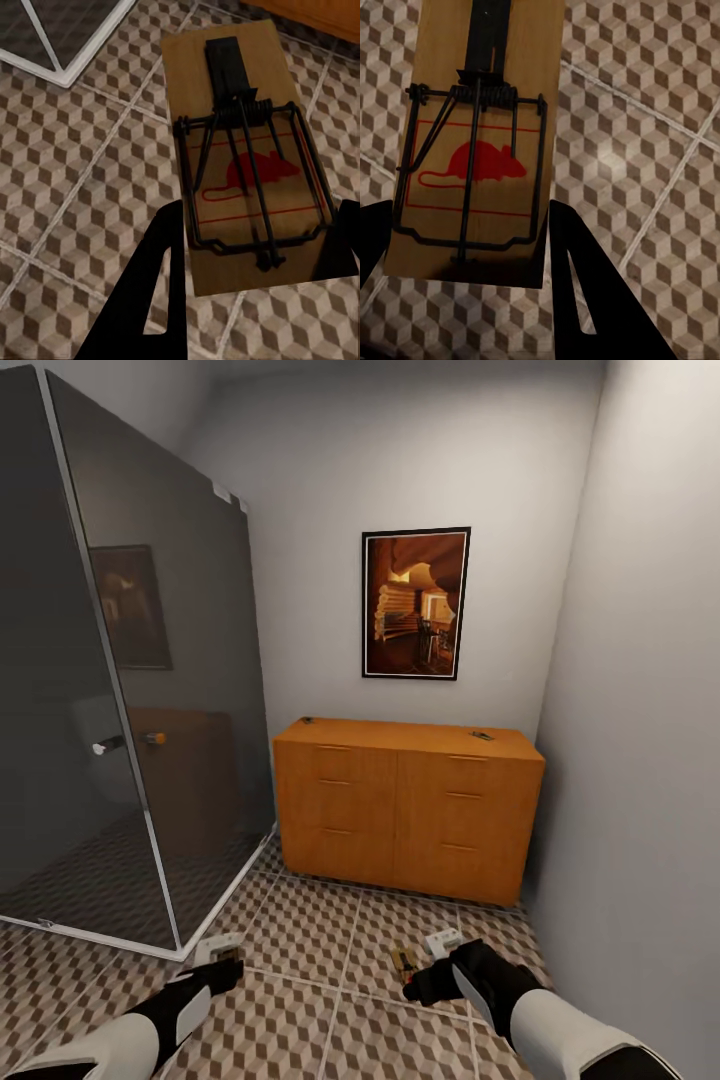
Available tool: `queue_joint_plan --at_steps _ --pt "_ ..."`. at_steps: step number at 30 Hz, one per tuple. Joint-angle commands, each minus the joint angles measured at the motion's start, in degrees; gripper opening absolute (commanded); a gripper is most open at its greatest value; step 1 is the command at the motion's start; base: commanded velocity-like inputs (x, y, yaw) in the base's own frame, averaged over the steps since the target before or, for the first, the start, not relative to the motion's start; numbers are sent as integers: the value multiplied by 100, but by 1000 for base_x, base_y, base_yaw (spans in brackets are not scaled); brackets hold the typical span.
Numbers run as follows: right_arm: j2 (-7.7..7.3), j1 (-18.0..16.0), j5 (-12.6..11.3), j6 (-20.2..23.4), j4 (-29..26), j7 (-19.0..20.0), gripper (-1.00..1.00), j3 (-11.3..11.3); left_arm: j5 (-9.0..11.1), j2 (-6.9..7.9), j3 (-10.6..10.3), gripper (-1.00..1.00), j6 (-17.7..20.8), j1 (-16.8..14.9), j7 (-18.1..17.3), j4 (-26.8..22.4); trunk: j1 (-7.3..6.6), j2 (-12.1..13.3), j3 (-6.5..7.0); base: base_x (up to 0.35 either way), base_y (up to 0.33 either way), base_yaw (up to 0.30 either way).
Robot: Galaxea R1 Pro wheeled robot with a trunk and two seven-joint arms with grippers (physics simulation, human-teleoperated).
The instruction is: Take the four mousetraps from the cabinet in the bathroom and place them on the bathroom floor. Make sure all four end up on the same floor surface, and ensure that at least two of them are either under or directly next to the same bathroom sink.
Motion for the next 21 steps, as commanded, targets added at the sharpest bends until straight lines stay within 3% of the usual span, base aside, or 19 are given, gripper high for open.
queue_joint_plan --at_steps 1,3,4,7,13,18,21 --pt "-3 -4 -57 38 -3 8 -100 32 36 -1 36 -100 -8 -4 22 33 0 -4 -7 0 0 0" --pt "-3 -4 -59 40 32 4 -100 33 55 -1 38 -100 -19 -4 29 141 0 -4 -7 0 0 4" --pt "-1 -4 -49 28 229 -69 -100 38 465 13 40 -100 -697 34 -7 370 0 -4 -7 0 0 254" --pt "34 -4 -52 27 245 -113 -100 39 814 14 40 -100 -1054 232 -24 409 0 -4 -7 0 0 266" --pt "145 -4 -38 14 355 -136 -100 39 941 14 40 -100 -1153 411 -30 418 0 -4 -7 0 0 273" --pt "420 -4 169 -243 690 -257 -100 39 959 4 40 -100 -1165 510 -132 419 0 -4 -7 0 0 274" --pt "602 -4 321 -458 928 -563 -100 39 975 5 40 -100 -1164 527 -180 419 0 -4 -7 0 0 274"
